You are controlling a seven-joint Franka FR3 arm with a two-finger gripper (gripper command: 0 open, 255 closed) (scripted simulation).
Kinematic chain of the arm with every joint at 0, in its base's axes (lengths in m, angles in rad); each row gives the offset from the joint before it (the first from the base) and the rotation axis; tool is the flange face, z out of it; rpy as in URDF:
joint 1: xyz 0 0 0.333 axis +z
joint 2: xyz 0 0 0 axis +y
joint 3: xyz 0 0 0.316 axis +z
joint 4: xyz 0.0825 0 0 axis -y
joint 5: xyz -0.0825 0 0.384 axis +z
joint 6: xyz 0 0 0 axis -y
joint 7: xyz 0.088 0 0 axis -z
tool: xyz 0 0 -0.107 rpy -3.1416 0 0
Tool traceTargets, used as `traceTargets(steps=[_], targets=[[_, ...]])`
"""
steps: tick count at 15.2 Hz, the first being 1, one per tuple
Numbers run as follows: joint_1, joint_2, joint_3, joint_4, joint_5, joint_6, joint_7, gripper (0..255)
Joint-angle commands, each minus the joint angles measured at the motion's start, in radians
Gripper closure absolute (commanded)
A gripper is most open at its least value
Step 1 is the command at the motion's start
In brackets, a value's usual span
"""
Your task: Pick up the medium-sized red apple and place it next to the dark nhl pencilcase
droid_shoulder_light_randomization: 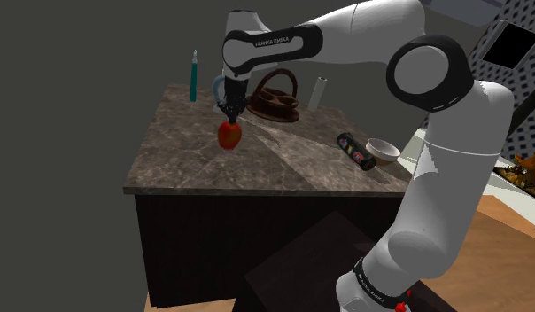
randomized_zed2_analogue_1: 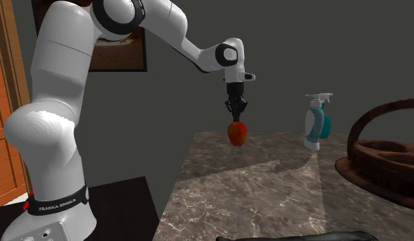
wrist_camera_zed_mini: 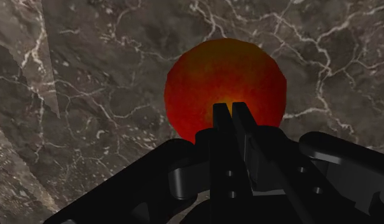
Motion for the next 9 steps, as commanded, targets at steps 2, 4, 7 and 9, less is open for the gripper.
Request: traceTargets(steps=[2,4,7,9], targets=[[0.001,-0.008,0.001,0.026,0.003,-0.033,-0.003,255],[0.001,-0.012,0.002,0.046,0.004,-0.058,-0.006,255],[0.001,-0.018,0.002,0.079,0.006,-0.096,-0.010,255],[0.002,-0.020,0.003,0.102,0.008,-0.122,-0.012,255]])
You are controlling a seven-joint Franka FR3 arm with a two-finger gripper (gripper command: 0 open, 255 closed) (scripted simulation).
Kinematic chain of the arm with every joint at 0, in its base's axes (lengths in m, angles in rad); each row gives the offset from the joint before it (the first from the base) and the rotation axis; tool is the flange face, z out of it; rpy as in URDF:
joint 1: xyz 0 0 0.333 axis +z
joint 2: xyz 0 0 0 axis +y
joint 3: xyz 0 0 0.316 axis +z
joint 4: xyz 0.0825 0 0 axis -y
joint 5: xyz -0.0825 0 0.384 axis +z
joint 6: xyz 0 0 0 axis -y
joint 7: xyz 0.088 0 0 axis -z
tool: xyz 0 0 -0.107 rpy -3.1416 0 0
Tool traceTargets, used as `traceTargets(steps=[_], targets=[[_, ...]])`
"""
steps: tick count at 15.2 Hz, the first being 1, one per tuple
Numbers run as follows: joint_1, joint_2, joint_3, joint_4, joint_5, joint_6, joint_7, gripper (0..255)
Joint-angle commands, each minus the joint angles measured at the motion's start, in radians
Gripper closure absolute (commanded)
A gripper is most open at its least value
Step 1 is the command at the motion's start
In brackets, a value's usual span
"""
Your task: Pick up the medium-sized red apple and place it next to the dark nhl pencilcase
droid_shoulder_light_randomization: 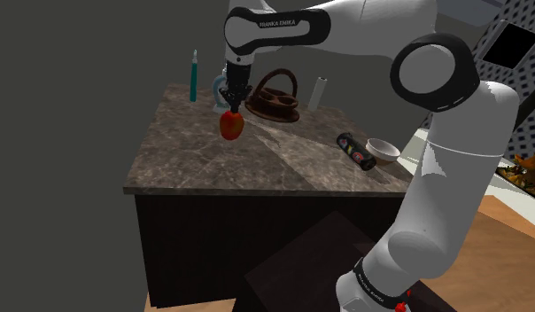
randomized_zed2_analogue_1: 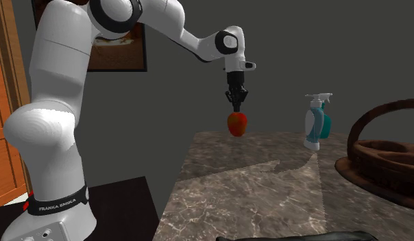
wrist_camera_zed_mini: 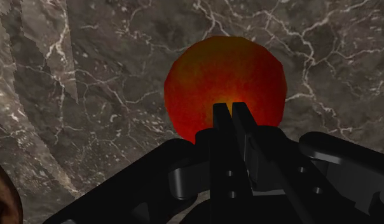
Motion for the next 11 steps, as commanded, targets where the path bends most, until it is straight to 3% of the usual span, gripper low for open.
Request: traceTargets(steps=[1,11], targets=[[0.001,0.000,0.001,0.026,0.001,-0.026,-0.001,255],[0.006,0.005,0.002,0.167,0.003,-0.162,-0.012,255]])
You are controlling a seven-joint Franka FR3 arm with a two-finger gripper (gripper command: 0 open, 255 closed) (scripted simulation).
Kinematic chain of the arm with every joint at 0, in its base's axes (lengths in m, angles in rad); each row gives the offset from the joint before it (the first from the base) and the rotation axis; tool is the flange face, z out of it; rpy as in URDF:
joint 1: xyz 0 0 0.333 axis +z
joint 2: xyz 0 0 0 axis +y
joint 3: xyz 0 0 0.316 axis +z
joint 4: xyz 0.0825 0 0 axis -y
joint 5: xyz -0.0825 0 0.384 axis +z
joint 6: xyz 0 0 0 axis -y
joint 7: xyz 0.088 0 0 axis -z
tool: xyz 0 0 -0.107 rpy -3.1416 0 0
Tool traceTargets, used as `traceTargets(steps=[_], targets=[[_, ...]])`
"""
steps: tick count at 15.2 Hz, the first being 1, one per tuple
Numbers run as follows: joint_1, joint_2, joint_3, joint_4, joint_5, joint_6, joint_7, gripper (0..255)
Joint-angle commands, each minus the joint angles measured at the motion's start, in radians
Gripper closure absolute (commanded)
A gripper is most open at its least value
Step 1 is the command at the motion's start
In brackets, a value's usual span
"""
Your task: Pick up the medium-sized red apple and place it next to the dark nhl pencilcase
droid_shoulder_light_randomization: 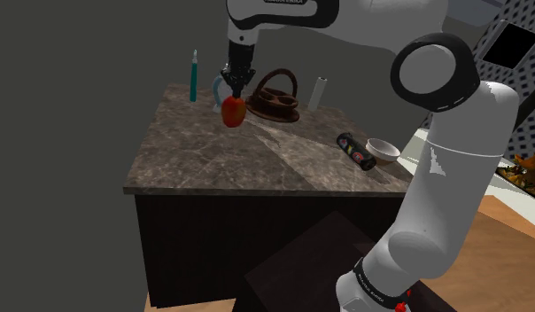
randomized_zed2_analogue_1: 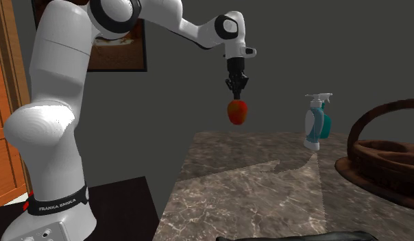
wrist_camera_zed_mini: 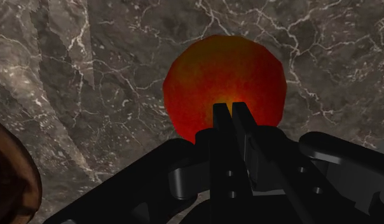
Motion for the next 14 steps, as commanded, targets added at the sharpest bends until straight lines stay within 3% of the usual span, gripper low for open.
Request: traceTargets(steps=[1,14], targets=[[0.002,0.007,0.000,0.041,0.000,-0.034,-0.002,255],[0.016,0.067,0.001,0.303,-0.009,-0.236,-0.015,255]])
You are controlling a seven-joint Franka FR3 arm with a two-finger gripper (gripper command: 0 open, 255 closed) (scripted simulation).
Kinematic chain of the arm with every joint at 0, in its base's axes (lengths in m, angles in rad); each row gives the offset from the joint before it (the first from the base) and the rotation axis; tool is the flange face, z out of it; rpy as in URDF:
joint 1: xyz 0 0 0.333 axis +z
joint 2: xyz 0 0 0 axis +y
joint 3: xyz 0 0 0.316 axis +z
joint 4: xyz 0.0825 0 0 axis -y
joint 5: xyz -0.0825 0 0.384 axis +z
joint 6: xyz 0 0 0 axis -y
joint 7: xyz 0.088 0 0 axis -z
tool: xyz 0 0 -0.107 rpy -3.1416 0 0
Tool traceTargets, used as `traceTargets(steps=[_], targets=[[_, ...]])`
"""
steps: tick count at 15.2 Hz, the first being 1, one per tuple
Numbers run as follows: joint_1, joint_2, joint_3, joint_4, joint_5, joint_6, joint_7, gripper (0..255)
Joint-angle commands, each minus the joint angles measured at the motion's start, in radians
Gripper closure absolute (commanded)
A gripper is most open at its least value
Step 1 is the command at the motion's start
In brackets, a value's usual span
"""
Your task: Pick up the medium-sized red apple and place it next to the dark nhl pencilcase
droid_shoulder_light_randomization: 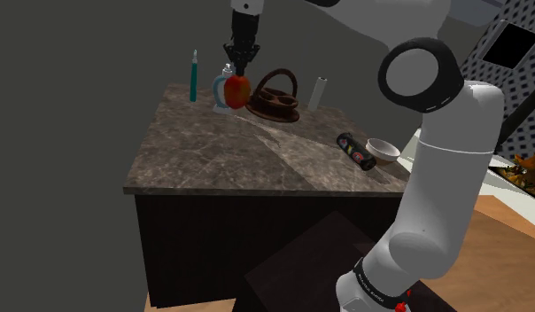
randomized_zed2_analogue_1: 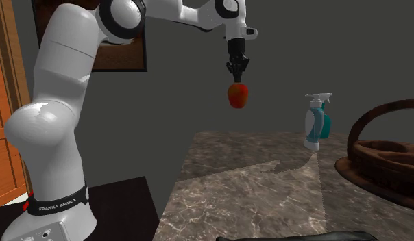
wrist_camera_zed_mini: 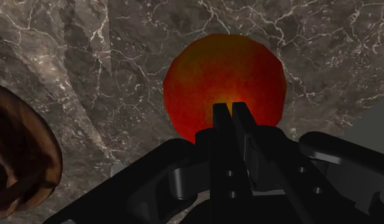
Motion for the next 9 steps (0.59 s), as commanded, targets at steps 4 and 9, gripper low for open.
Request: traceTargets(steps=[4,9], targets=[[-0.057,-0.169,-0.018,-0.229,0.028,0.066,-0.060,255],[-0.078,-0.100,-0.041,-0.119,0.083,0.002,-0.013,0]])
